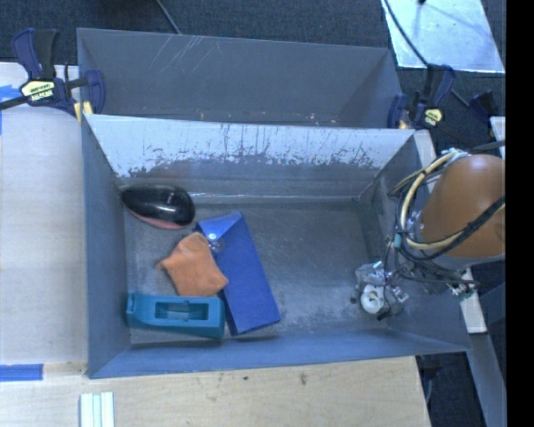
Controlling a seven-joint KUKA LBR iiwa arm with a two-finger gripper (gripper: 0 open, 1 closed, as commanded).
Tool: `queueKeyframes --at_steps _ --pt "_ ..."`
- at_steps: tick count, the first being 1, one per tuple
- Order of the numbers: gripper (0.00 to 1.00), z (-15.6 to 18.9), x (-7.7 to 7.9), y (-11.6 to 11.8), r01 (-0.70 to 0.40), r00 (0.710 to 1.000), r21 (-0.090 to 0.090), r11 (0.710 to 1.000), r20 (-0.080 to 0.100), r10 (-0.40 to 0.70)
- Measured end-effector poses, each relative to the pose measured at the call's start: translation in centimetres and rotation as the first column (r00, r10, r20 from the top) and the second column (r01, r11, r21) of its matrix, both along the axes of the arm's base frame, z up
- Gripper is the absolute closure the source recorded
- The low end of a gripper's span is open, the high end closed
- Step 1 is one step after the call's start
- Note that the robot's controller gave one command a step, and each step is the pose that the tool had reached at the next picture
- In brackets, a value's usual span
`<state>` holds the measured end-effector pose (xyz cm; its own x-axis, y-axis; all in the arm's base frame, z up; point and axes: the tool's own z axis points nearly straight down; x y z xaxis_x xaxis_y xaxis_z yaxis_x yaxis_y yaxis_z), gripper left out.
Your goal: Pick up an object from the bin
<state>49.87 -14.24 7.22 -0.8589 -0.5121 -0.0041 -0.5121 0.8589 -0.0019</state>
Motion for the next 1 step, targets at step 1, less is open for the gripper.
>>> queueKeyframes --at_steps 1 --pt "1.0 0.81 -0.04 0.02 0.0 1.0 0.001 1.0 -0.003 0.0"
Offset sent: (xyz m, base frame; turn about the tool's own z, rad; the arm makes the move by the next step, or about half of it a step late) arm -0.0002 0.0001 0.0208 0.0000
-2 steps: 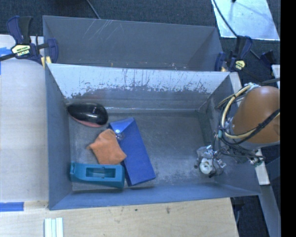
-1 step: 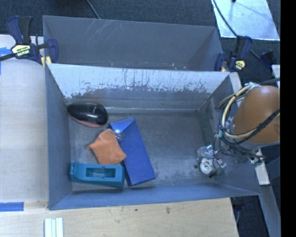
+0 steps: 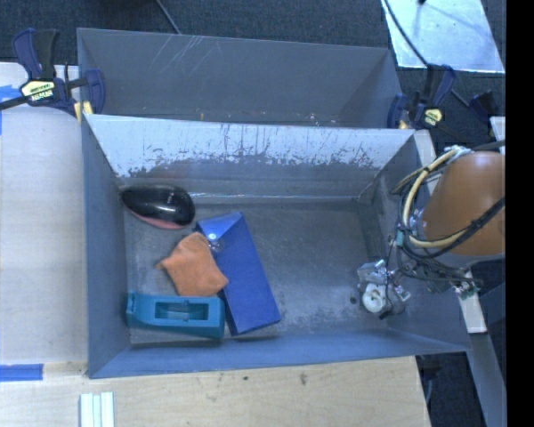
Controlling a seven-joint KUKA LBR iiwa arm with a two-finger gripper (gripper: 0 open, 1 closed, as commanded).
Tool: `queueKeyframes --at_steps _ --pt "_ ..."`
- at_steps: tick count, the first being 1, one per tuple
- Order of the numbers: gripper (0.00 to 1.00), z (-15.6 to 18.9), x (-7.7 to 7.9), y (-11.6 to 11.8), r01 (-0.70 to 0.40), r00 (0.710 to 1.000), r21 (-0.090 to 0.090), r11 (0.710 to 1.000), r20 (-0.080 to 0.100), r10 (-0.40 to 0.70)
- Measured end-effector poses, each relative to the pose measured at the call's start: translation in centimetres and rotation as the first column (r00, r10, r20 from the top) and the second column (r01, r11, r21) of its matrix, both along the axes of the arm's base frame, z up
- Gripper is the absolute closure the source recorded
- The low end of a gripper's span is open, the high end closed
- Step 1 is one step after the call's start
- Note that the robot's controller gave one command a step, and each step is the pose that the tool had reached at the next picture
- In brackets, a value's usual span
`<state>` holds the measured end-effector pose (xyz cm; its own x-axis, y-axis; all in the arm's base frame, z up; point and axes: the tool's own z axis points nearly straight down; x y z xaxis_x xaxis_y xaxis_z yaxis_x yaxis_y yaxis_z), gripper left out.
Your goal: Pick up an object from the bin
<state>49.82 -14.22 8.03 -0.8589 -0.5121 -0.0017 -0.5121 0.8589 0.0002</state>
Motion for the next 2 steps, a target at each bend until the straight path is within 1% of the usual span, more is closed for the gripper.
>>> queueKeyframes --at_steps 2 --pt "1.0 1.39 0.14 -0.04 0.001 1.0 -0.002 1.0 0.005 -0.001"
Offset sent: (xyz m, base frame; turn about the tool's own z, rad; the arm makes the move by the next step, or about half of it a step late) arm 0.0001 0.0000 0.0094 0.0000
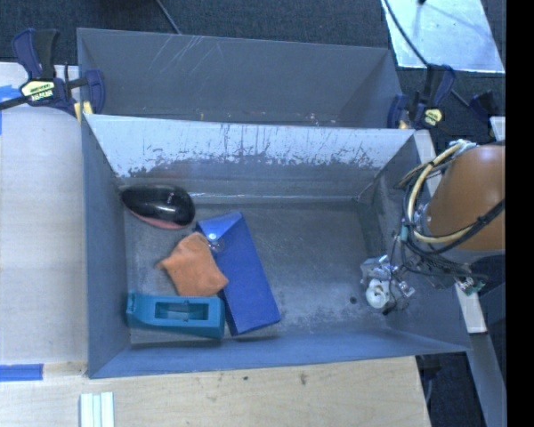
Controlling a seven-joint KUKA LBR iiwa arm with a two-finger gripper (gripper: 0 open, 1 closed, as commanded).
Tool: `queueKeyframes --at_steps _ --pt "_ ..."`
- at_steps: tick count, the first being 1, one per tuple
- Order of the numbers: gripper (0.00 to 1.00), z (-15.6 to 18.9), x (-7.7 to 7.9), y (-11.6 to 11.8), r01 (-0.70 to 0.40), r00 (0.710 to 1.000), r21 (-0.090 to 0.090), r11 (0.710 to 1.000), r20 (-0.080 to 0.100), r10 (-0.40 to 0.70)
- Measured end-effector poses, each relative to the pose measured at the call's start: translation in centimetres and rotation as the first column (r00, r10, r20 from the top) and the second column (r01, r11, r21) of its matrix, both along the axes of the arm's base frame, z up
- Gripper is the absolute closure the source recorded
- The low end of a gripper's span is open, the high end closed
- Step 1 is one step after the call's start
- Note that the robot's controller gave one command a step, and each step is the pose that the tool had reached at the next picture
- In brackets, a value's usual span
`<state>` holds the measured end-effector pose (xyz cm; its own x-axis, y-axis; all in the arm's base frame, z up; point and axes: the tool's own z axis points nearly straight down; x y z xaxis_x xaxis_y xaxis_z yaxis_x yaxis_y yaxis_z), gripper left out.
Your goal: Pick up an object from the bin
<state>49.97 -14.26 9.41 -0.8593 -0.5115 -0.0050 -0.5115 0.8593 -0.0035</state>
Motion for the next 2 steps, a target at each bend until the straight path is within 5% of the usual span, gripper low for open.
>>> queueKeyframes --at_steps 2 --pt "1.0 1.0 -0.01 0.01 0.0 1.0 0.0 1.0 -0.001 0.0"
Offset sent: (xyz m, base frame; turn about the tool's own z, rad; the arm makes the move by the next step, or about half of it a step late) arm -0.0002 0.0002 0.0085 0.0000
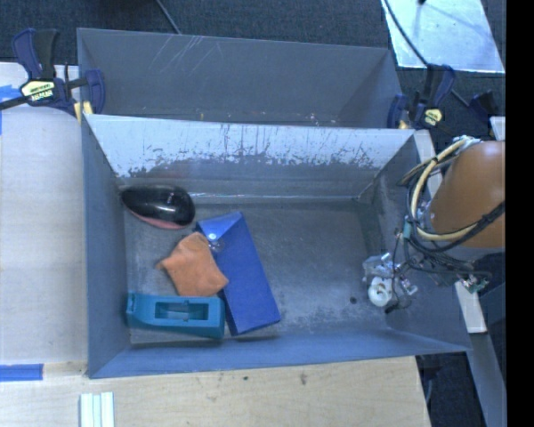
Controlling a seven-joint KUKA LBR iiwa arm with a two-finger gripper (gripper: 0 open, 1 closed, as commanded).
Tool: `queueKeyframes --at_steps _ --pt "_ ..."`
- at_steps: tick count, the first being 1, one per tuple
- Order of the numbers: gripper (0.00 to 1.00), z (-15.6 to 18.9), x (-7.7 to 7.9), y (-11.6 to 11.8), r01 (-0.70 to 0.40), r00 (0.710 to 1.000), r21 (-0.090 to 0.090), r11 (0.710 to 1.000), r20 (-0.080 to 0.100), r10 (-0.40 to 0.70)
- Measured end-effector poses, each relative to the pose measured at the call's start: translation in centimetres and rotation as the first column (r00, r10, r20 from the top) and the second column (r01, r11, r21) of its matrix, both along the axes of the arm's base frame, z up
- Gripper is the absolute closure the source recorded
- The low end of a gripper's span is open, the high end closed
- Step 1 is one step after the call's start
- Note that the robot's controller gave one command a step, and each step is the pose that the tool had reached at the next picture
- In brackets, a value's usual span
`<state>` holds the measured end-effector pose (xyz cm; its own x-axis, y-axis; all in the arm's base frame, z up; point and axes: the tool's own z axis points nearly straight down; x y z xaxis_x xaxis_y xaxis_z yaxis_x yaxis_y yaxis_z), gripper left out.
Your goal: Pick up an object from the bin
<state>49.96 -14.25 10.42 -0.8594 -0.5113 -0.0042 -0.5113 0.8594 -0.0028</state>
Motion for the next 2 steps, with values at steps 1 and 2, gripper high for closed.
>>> queueKeyframes --at_steps 1,2 --pt "1.0 0.57 -0.03 0.01 0.0 1.0 0.001 1.0 -0.002 0.0" --pt "1.0 1.43 0.02 0.0 0.001 1.0 0.0 1.0 -0.001 -0.001"
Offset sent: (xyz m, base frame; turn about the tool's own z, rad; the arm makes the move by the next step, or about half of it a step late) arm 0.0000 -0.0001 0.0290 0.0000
